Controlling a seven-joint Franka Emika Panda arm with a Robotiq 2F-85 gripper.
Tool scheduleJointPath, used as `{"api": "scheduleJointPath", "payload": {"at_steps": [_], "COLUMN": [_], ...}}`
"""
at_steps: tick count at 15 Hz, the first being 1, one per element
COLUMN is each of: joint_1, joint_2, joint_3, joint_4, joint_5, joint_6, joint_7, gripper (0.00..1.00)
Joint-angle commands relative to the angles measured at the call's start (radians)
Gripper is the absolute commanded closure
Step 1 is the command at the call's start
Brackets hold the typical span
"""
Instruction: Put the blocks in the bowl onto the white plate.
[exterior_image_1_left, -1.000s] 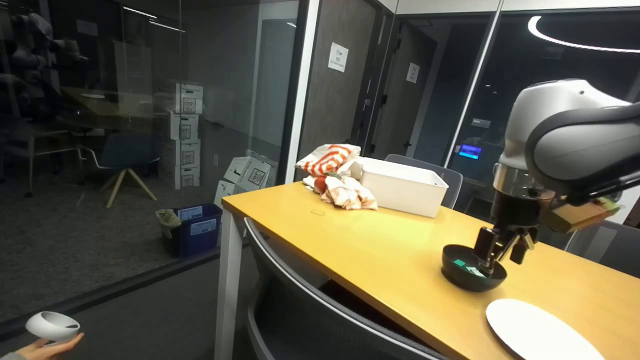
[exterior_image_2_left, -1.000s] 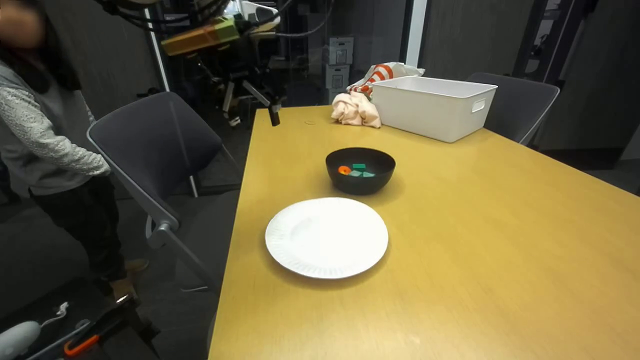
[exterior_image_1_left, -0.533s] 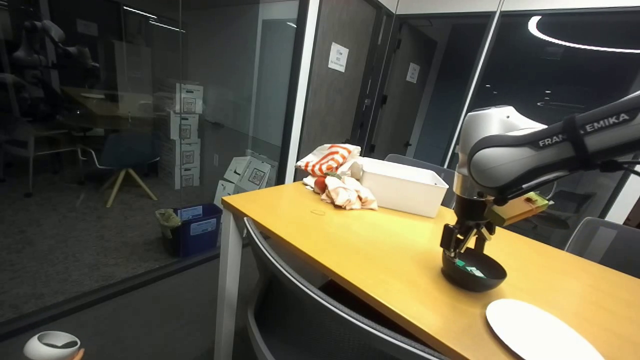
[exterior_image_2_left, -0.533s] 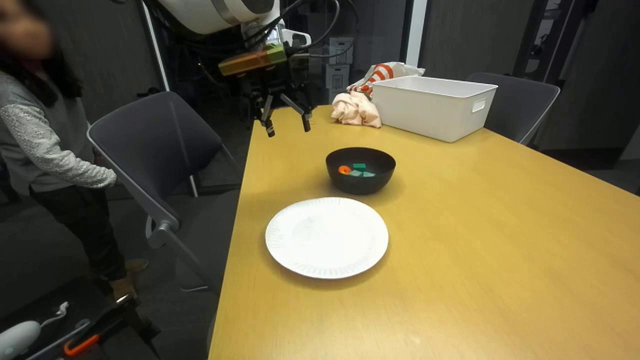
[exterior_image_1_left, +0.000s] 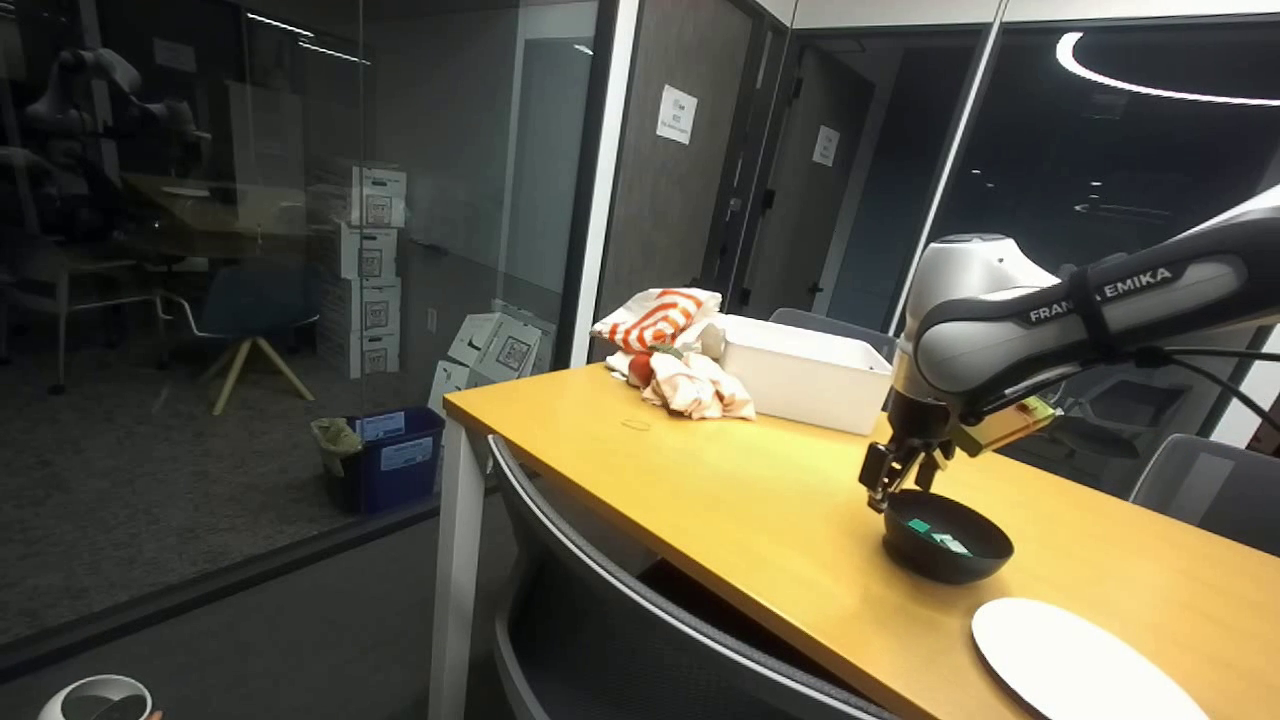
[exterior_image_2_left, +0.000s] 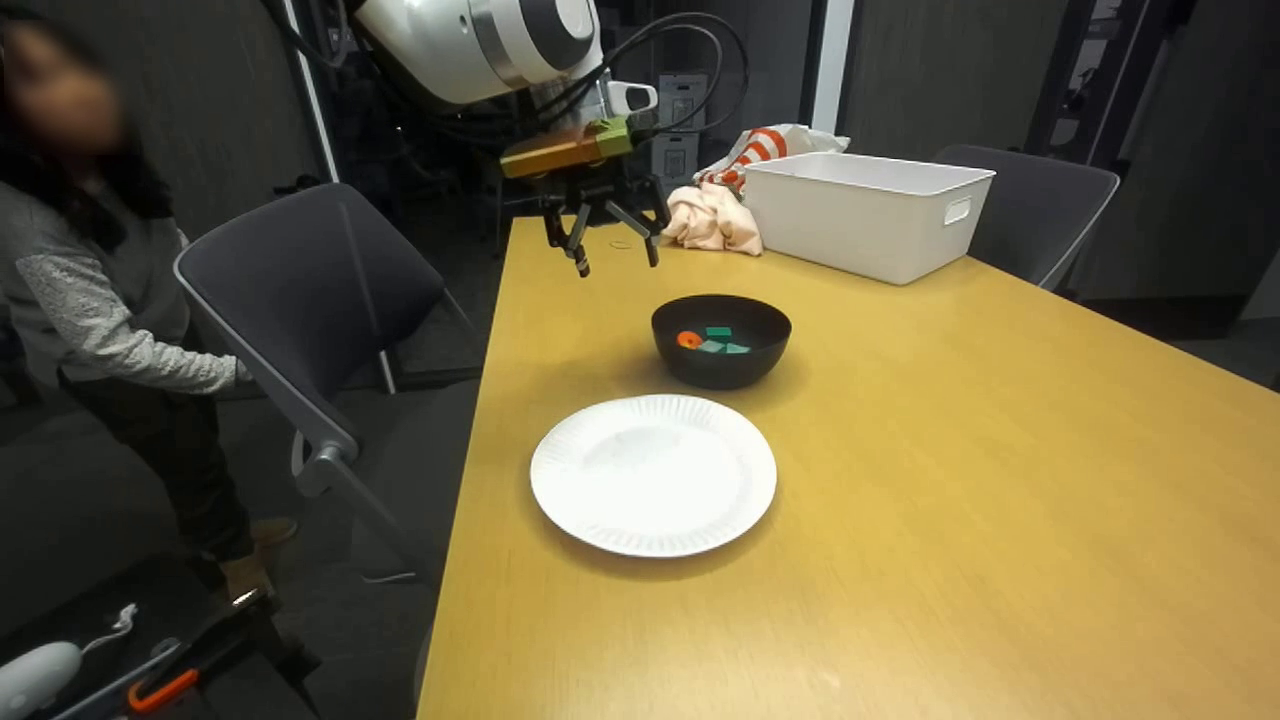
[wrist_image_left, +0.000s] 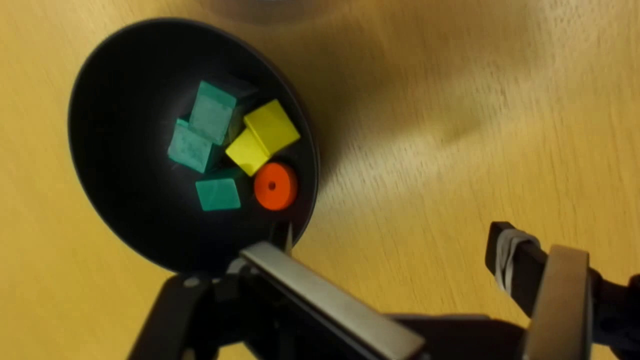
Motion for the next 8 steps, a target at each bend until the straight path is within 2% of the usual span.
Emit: {"api": "scheduleJointPath", "payload": {"at_steps": [1, 5, 8], "joint_1": [-0.001, -0.020, -0.021], "joint_2": [0.064, 0.156, 0.181], "joint_3": [-0.006, -0.015, -0.038], "joint_4": [0.060, 0.095, 0.105], "joint_5": [0.029, 0.078, 0.062], "joint_6": [0.098, 0.127, 0.148], "joint_7": [-0.059, -0.087, -0.089], "gripper": [0.00, 0.00, 0.00]}}
